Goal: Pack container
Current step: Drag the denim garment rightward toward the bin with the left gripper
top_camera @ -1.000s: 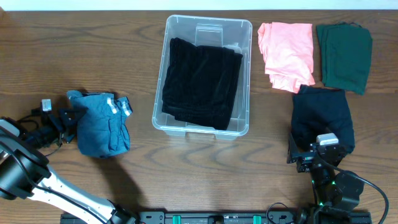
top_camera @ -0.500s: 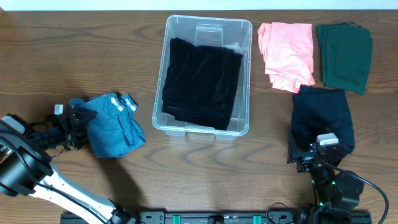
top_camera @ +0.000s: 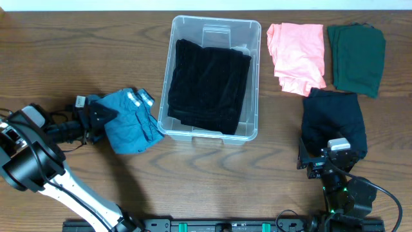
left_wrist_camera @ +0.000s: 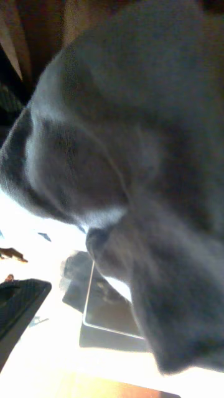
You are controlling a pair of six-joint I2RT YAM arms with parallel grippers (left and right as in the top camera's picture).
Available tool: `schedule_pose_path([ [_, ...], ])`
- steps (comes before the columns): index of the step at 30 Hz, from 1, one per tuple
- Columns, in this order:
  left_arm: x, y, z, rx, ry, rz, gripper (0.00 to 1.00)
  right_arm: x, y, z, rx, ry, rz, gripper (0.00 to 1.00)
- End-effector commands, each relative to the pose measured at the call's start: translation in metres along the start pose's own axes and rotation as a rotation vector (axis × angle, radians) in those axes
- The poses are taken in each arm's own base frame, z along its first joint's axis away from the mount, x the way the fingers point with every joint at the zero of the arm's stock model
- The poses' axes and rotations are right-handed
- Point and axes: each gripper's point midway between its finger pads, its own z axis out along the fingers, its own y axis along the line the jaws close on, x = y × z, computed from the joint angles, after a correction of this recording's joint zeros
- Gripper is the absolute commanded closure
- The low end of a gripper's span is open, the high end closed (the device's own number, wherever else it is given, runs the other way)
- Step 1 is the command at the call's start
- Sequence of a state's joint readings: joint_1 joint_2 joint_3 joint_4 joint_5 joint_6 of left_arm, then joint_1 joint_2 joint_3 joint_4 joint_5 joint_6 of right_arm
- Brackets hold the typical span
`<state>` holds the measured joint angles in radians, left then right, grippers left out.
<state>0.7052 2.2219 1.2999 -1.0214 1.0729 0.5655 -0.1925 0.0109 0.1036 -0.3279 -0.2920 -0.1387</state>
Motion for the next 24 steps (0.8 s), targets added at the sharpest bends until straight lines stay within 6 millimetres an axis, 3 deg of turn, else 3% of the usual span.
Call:
schedule_pose_path([
  [1,0.041,0.066,0.019,-0.202,0.193,-0.040,0.30,0.000,0.000,0.000,-0.001,-0.002,0.011,0.01],
  [8,0.039,0.065,0.020,-0.189,0.183,-0.033,0.39,0.000,0.000,0.000,-0.001,-0.002,0.011,0.01],
  [14,0.032,0.051,0.019,-0.143,0.147,-0.025,0.48,0.000,0.000,0.000,-0.001,-0.002,0.011,0.01],
  [17,0.027,0.046,0.014,-0.154,0.128,0.002,0.64,0.000,0.000,0.000,-0.001,-0.002,0.011,0.01],
  [24,0.021,0.041,0.011,-0.163,0.106,0.020,0.79,0.000,0.000,0.000,-0.001,-0.002,0.011,0.01],
])
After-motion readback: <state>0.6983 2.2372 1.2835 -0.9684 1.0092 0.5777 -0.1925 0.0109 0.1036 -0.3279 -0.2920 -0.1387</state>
